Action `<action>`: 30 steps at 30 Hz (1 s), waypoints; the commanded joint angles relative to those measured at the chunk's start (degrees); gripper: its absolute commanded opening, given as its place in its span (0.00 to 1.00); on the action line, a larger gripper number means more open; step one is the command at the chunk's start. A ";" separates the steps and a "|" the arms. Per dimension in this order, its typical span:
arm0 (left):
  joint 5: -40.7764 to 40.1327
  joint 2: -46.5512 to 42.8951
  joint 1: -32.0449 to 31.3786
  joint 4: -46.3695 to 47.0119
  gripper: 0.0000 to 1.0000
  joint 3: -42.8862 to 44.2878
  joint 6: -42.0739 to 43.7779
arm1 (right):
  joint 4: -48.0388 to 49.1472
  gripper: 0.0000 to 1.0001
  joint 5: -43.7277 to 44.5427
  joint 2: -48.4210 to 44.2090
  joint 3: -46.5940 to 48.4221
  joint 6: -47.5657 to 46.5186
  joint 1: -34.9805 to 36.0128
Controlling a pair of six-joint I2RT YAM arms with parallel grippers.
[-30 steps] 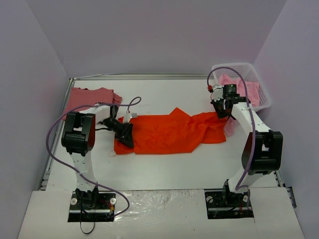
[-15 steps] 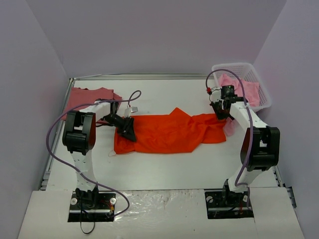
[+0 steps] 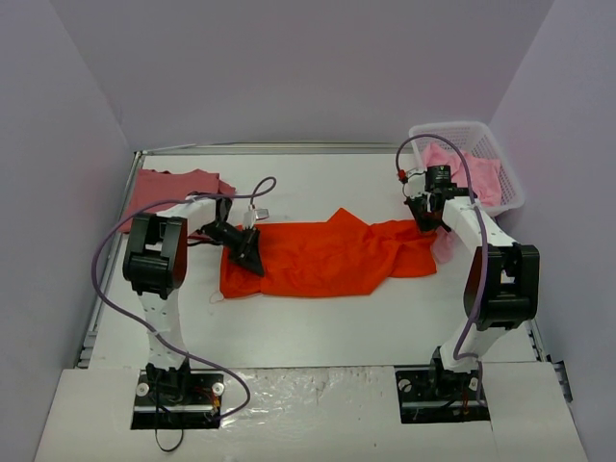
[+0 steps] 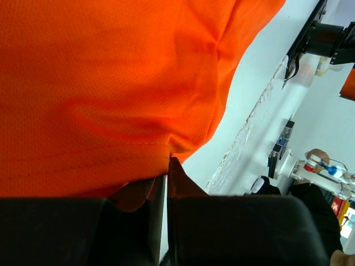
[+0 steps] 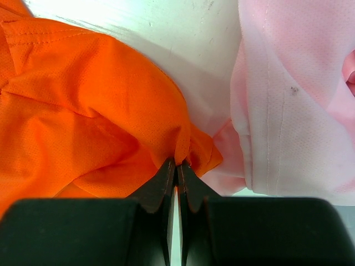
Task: Fold and stack the t-shirts
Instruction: Flatten out the tshirt
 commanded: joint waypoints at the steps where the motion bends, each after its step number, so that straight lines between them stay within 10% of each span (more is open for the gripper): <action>1: 1.05 -7.07 1.38 -2.24 0.02 2.03 2.19 | -0.62 0.00 0.93 -2.06 -0.43 -0.56 0.17; 19: -9.31 -5.23 14.13 -15.51 0.02 58.79 -11.87 | -7.56 0.00 1.28 -4.43 32.60 1.02 -0.44; 30: -7.93 -14.63 18.34 -20.01 0.02 52.15 -4.32 | -9.40 0.00 -0.39 -19.28 23.31 -0.47 -1.06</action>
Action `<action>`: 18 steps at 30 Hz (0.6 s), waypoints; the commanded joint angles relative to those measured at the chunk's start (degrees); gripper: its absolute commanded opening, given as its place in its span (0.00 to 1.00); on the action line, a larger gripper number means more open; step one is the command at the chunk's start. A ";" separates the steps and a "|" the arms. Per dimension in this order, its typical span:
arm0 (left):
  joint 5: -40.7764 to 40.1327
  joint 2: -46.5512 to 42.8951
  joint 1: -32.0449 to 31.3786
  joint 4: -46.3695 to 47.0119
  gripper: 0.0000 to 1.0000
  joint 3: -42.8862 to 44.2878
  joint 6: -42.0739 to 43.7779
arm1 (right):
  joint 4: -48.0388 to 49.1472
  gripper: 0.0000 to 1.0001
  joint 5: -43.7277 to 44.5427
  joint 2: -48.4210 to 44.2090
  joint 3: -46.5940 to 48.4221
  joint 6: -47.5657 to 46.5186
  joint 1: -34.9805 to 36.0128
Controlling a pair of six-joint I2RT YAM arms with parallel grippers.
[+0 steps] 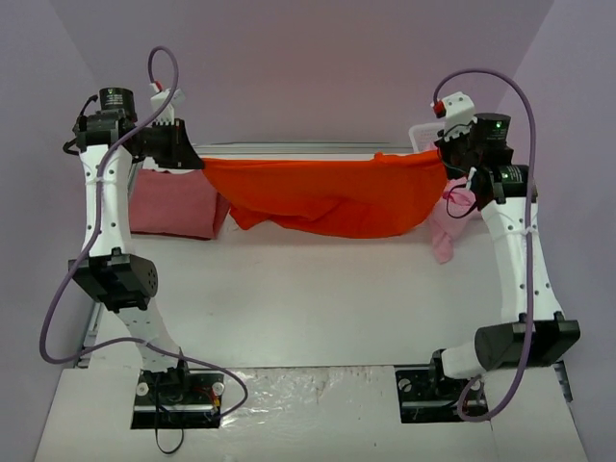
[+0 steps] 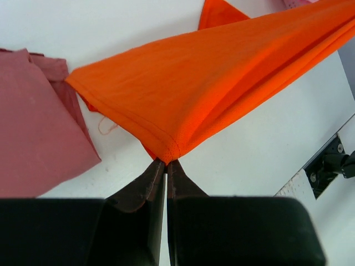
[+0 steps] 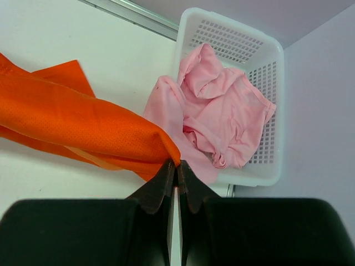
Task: Fold and stack the t-shirts
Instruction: Flatten out the tshirt
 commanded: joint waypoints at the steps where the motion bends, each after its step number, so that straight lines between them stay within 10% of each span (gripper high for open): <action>1: 0.80 -7.59 2.90 -2.87 0.02 -2.81 4.01 | -1.84 0.00 -0.37 -7.78 -2.82 -0.71 -0.84; 18: -0.87 -23.43 3.25 3.81 0.03 -37.89 13.62 | -13.28 0.00 -10.83 -21.53 -21.37 -5.90 -0.84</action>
